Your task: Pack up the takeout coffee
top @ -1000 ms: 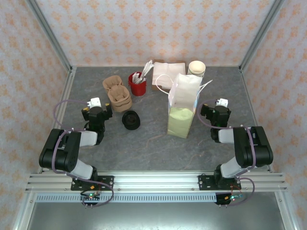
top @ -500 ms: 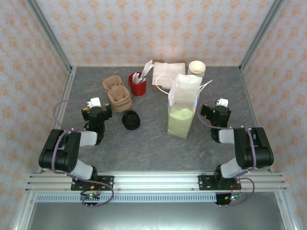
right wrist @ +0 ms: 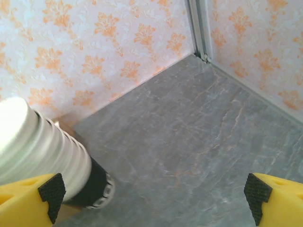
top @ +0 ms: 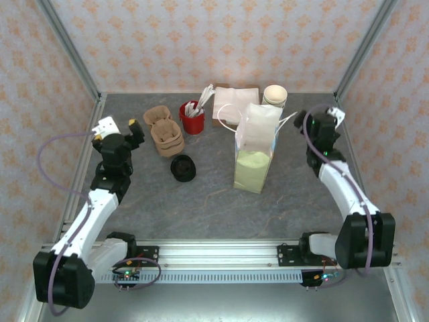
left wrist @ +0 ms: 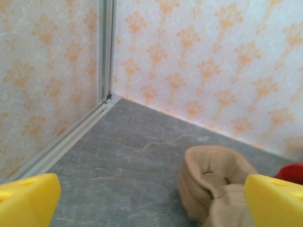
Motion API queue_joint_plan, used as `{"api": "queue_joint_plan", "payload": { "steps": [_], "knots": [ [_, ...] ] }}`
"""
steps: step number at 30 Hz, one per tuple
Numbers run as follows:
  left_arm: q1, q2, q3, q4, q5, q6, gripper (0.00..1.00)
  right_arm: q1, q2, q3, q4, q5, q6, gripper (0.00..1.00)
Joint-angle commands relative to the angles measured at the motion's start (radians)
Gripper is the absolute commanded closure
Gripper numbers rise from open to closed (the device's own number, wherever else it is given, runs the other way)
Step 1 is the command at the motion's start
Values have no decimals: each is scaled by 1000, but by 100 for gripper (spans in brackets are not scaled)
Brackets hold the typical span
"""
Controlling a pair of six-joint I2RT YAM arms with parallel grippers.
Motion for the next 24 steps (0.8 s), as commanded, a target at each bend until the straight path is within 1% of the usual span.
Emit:
{"api": "queue_joint_plan", "payload": {
  "steps": [1, 4, 6, 8, 10, 11, 15, 20, 24],
  "knots": [
    [-4, -31, 64, -275, 47, -135, 0, -3, 100, 182, -365, -64, 148, 3],
    [-4, -23, 144, -393, 96, -169, 0, -4, 177, 318, -447, -118, 194, 6],
    [-3, -11, 188, -453, 117, -179, 0, -4, 222, 398, -481, -158, 220, 9],
    [-3, -1, 226, -493, 155, -176, 0, -3, 272, 475, -517, -201, 247, 14],
    [-5, 3, 253, -521, 184, -176, 0, -2, 327, 556, -548, -261, 264, 21],
    [-5, 3, 260, -527, 195, -175, 0, -1, 349, 584, -558, -276, 270, 22],
    [-9, -5, 281, -542, 216, -163, 0, 14, 425, 678, -595, -294, 282, 25],
    [-13, -5, 295, -560, 231, -147, 0, 40, 484, 750, -613, -305, 271, 29],
    [-13, 1, 309, -566, 291, -114, 0, 61, 532, 821, -643, -305, 250, 33]
  ]
}}
